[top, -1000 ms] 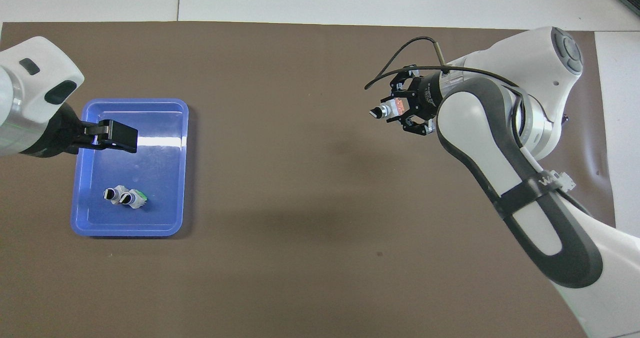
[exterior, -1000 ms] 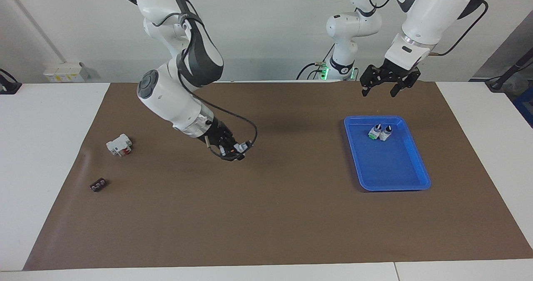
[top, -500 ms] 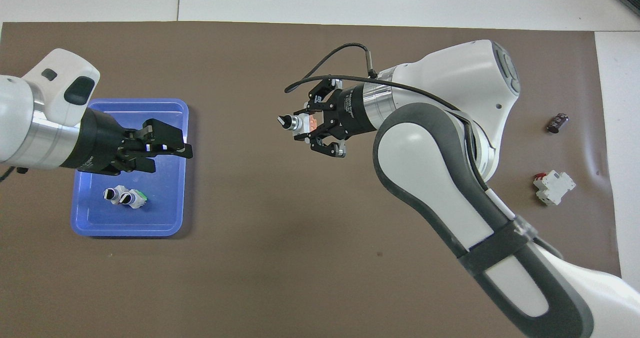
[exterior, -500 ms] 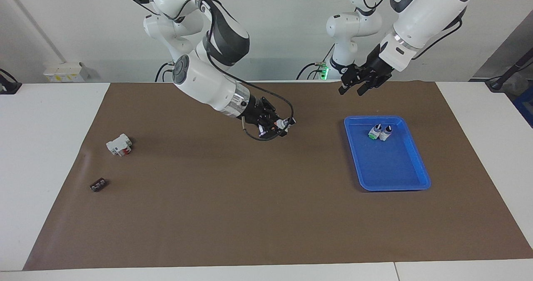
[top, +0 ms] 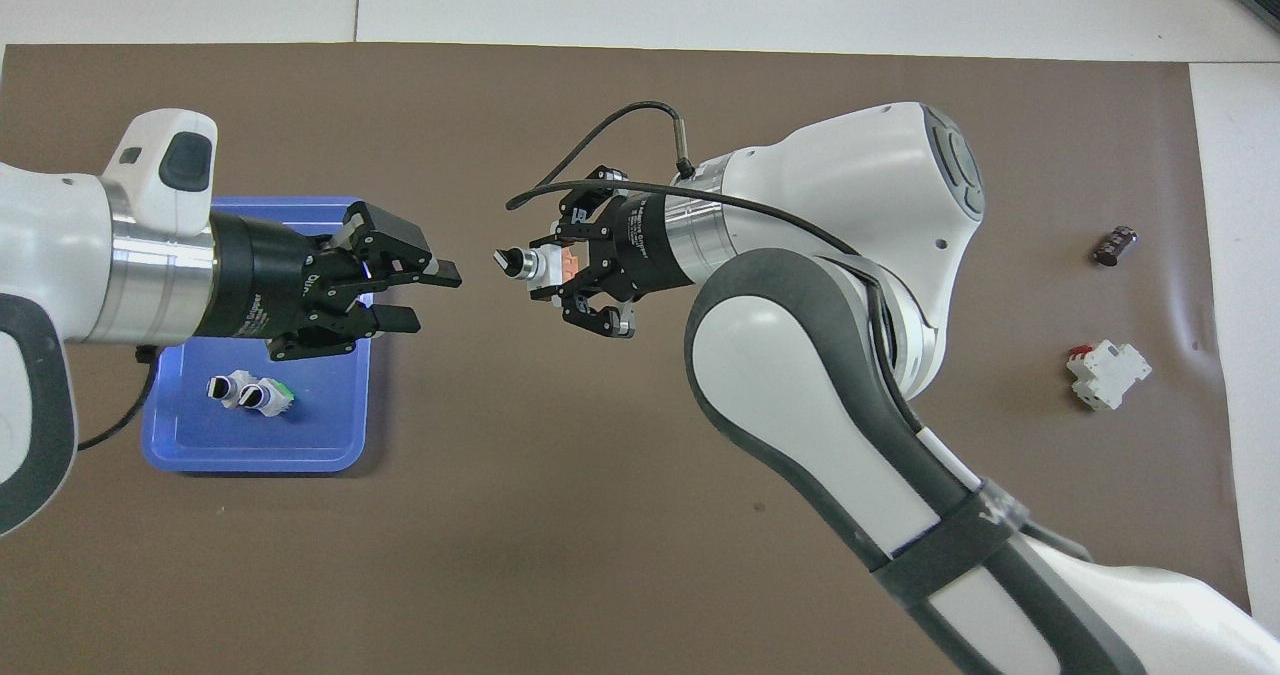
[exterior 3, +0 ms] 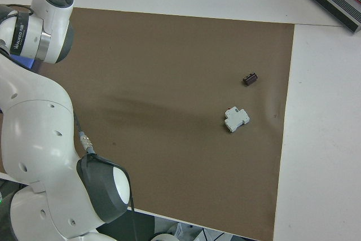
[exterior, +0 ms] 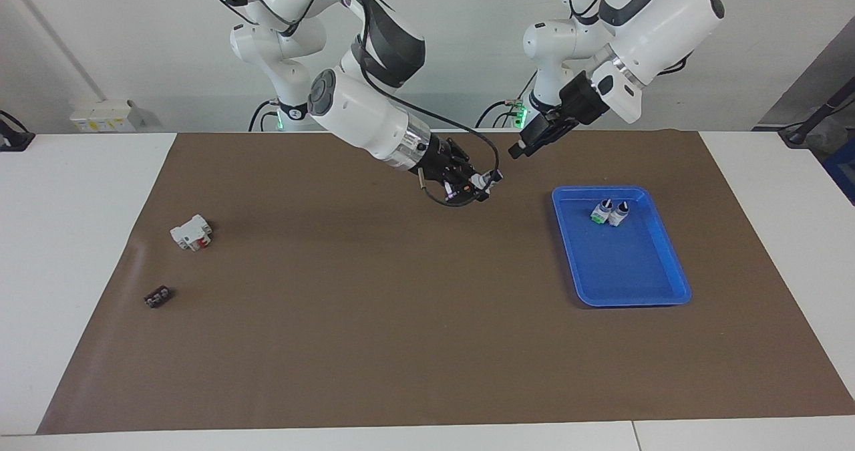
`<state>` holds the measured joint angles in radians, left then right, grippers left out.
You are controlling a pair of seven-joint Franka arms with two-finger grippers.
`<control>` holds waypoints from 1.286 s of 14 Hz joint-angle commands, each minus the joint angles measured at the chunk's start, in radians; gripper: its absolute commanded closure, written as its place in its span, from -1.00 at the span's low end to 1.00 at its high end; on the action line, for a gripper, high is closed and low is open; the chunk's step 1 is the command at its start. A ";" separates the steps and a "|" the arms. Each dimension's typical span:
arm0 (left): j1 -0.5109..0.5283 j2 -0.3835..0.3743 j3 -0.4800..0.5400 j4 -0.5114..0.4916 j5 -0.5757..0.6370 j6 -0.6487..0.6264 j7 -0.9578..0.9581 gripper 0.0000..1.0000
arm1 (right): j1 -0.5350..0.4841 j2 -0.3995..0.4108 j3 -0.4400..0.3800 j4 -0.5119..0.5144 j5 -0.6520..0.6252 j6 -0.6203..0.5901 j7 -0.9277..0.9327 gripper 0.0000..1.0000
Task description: Turn and place switch with both arms
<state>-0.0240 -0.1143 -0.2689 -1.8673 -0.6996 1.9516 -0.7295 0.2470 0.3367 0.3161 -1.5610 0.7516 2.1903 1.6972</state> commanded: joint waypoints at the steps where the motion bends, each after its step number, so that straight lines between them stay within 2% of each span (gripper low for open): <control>1: -0.024 -0.033 0.008 -0.046 -0.041 0.056 -0.079 -0.05 | 0.005 -0.005 0.004 0.001 0.009 0.017 0.013 1.00; 5: -0.031 -0.035 0.008 -0.069 -0.061 0.098 -0.079 0.14 | 0.006 -0.007 0.004 0.001 0.009 0.035 0.013 1.00; 13: -0.071 -0.031 0.008 -0.098 -0.081 0.207 -0.080 0.30 | 0.005 -0.021 0.004 -0.001 0.009 0.037 0.012 1.00; 18: -0.071 -0.028 0.008 -0.096 -0.081 0.231 -0.079 0.65 | 0.006 -0.021 0.004 -0.001 0.009 0.037 0.012 1.00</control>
<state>-0.0781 -0.1192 -0.2703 -1.9313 -0.7653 2.1437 -0.8012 0.2547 0.3299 0.3152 -1.5528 0.7516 2.2180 1.6972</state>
